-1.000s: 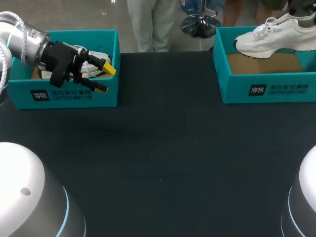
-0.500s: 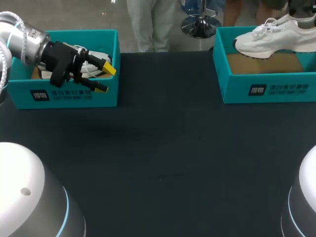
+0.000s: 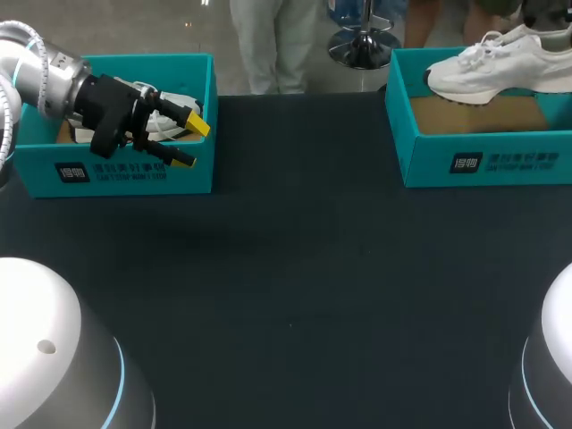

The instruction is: Take the shoe out of the shoebox, open the shoe tongue, remove and reinsert the insole, then place the shoe into the shoebox

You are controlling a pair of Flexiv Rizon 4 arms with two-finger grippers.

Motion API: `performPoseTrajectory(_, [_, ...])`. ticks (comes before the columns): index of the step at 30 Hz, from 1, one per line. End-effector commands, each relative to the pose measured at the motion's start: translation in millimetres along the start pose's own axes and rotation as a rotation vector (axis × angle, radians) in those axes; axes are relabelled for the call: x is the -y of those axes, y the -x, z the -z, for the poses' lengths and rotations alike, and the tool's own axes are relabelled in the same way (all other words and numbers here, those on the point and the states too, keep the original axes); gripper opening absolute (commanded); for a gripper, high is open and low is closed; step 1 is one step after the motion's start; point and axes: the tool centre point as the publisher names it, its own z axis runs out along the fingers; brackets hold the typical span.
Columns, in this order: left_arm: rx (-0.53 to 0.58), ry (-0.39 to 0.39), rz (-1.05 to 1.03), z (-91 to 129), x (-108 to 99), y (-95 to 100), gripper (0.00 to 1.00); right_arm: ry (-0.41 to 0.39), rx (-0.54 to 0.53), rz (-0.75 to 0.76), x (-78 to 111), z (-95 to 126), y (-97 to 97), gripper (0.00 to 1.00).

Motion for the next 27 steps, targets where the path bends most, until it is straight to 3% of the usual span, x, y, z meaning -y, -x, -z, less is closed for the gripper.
performPoseTrajectory(1, [-0.002, -0.001, 0.000, 0.2, 0.0, 0.1, 1.00, 0.046, -0.008, -0.031, 7.4, -9.6, 0.3, 0.00])
performPoseTrajectory(12, [-0.002, -0.001, 0.000, 0.2, 0.0, 0.1, 1.00, 0.068, 0.005, -0.058, 13.2, -48.2, -8.3, 0.00])
performPoseTrajectory(27, [-0.002, -0.001, 0.000, 0.2, 0.0, 0.1, 1.00, 0.033, 0.007, -0.065, 13.7, -100.9, -8.2, 0.00])
